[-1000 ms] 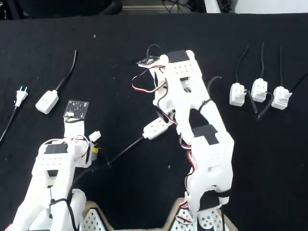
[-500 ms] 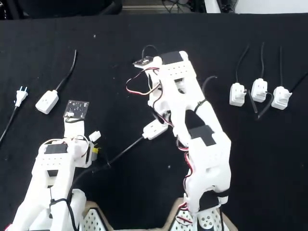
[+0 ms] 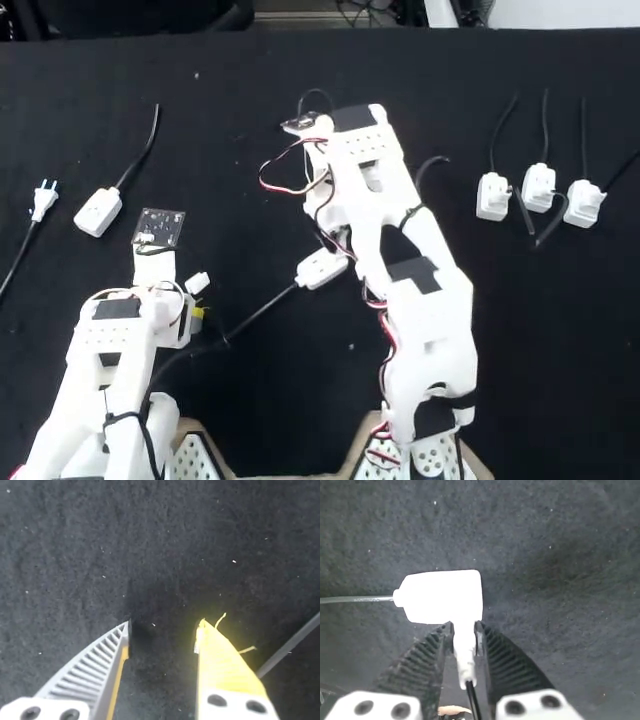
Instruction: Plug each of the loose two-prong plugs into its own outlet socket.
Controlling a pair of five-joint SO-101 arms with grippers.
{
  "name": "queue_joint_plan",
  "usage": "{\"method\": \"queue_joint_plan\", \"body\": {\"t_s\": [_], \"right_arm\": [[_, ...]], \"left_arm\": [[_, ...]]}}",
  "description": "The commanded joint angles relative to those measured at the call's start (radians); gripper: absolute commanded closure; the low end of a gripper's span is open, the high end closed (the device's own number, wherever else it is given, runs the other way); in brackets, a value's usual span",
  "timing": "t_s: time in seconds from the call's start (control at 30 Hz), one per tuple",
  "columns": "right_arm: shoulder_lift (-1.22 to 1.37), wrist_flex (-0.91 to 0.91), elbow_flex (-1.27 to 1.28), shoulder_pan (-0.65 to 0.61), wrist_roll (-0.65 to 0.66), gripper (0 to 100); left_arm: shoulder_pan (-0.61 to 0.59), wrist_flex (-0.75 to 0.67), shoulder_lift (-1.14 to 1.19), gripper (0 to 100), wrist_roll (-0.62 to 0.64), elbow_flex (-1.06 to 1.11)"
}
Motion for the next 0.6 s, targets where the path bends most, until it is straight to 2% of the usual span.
{"method": "queue_joint_plan", "body": {"t_s": [0.0,0.33,0.57], "right_arm": [[0.027,0.023,-0.036,-0.011,-0.012,98.8],[0.025,0.026,0.036,-0.015,-0.006,98.8],[0.024,-0.052,0.097,-0.018,-0.003,98.8]], "left_arm": [[0.002,0.006,-0.002,79,0.006,-0.005],[0.002,0.006,-0.002,79,0.006,-0.005],[0.002,0.006,-0.002,79,0.006,-0.005]]}}
